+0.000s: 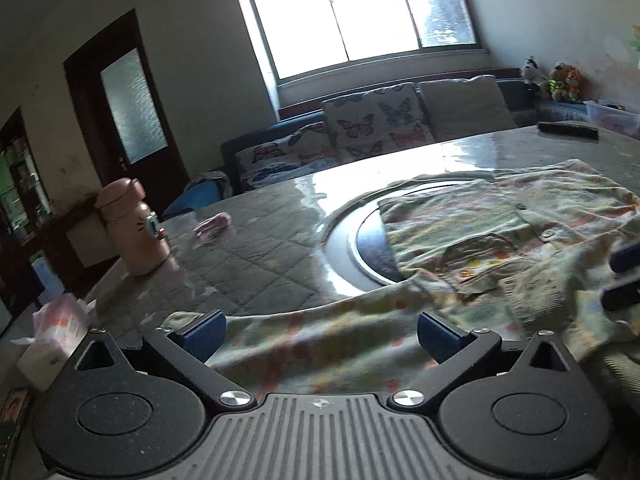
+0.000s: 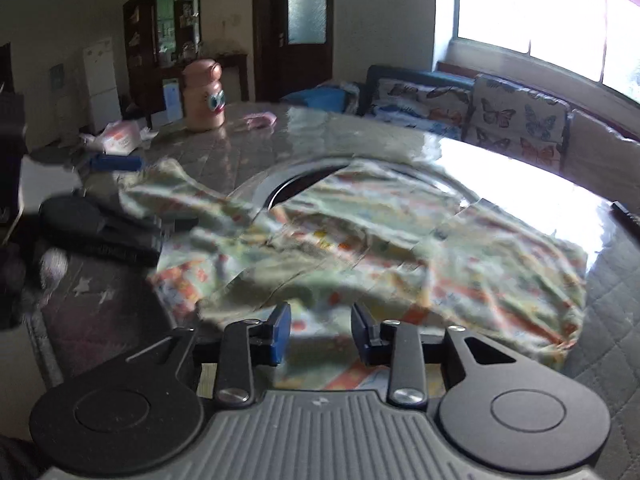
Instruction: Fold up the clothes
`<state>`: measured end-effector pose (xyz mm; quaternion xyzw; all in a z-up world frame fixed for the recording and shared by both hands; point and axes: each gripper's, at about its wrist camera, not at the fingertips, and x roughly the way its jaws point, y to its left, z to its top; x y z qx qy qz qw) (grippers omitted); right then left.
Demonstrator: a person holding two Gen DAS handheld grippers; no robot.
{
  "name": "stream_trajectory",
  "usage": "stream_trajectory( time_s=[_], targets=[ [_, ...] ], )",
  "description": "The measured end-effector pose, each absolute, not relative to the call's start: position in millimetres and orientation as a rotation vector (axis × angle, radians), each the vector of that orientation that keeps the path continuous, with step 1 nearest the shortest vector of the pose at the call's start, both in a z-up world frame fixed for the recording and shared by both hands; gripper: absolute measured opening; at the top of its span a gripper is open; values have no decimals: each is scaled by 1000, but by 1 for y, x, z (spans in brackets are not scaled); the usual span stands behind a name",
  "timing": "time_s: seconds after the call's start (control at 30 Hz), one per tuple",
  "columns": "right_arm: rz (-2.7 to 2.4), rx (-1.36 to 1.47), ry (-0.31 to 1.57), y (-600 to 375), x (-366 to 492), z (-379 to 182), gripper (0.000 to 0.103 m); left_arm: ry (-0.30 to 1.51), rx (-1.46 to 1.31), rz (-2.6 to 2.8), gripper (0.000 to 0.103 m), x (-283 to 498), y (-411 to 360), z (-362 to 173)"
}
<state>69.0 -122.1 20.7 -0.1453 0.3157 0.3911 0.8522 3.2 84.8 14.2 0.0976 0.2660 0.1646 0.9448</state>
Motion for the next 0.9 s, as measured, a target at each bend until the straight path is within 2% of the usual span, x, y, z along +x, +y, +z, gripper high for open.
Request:
stream_trajectory(
  time_s=[0.1,0.23,0.4,0.53,0.67,0.8,0.83,0.87,0.9],
  targets=[
    [820,-376,638,-115,60,11,35,560,149,426,102,-2,111,14],
    [844,-357,605,-115,54,25,36,560,85,530,102,-9,146,17],
    [871,-361,658,-105,58,11,41,576,-23,642,92,-13,189,17],
    [867,-346,654,-106,57,14,41,599,-98,683,79,-13,214,13],
    [861,-341,659,-109,57,16,41,614,-176,681,59,-14,227,8],
    [862,-331,658,-110,56,17,41,627,-252,677,52,-15,239,3],
    [862,-328,657,-110,55,18,41,623,-249,668,46,-15,238,3],
    [864,-325,655,-111,54,19,41,619,-251,654,36,-16,237,4],
    [864,-322,652,-112,53,20,41,616,-256,641,31,-16,236,4]
  ],
)
